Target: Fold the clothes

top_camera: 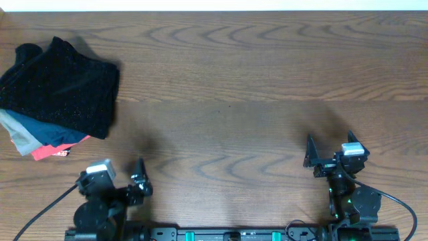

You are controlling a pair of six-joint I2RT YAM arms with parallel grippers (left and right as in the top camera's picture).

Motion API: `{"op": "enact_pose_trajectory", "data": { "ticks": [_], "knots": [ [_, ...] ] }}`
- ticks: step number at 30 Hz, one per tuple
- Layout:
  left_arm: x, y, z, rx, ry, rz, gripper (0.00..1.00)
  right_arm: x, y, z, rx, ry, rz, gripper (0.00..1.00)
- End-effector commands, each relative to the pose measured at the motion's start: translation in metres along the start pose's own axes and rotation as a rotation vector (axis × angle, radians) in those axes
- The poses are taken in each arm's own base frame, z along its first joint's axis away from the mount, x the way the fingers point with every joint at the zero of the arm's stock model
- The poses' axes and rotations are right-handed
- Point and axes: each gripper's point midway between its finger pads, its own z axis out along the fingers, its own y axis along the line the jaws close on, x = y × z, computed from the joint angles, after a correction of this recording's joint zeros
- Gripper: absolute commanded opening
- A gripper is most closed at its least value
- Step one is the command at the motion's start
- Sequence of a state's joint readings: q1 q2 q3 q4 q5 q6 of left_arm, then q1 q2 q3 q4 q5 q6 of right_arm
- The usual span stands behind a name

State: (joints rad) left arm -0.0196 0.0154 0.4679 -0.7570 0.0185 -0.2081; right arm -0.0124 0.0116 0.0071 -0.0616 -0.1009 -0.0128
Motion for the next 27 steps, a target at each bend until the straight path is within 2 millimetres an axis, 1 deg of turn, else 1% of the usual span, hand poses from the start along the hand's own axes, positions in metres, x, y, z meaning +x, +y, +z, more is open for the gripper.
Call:
{"op": "enact_pose_trajectory", "data": {
  "ticks": [1,6,9,12,14,27],
  "knots": [
    [0.003,0.003,0.017,-0.006,-0.039,0.01,0.98,0.0,0.004,0.0,-0.021,-0.003,-0.019,0.99],
    [-0.006,0.0,0.044,0.028,-0.165,0.004,0.98,0.0,0.004,0.0,-0.02,-0.003,-0.019,0.99],
    [-0.008,-0.001,0.057,0.048,-0.234,0.001,0.98,0.0,0.004,0.0,-0.021,-0.003,-0.019,0.99],
    [0.004,0.0,0.069,0.062,-0.246,0.001,0.98,0.0,0.004,0.0,-0.021,-0.002,-0.019,0.99],
    [0.021,0.005,0.078,0.05,-0.208,0.003,0.98,0.0,0.004,0.0,-0.021,-0.002,-0.019,0.99],
    [0.018,0.004,0.079,0.057,-0.234,0.003,0.98,0.0,0.004,0.0,-0.02,-0.002,-0.019,0.99]
  ]
}}
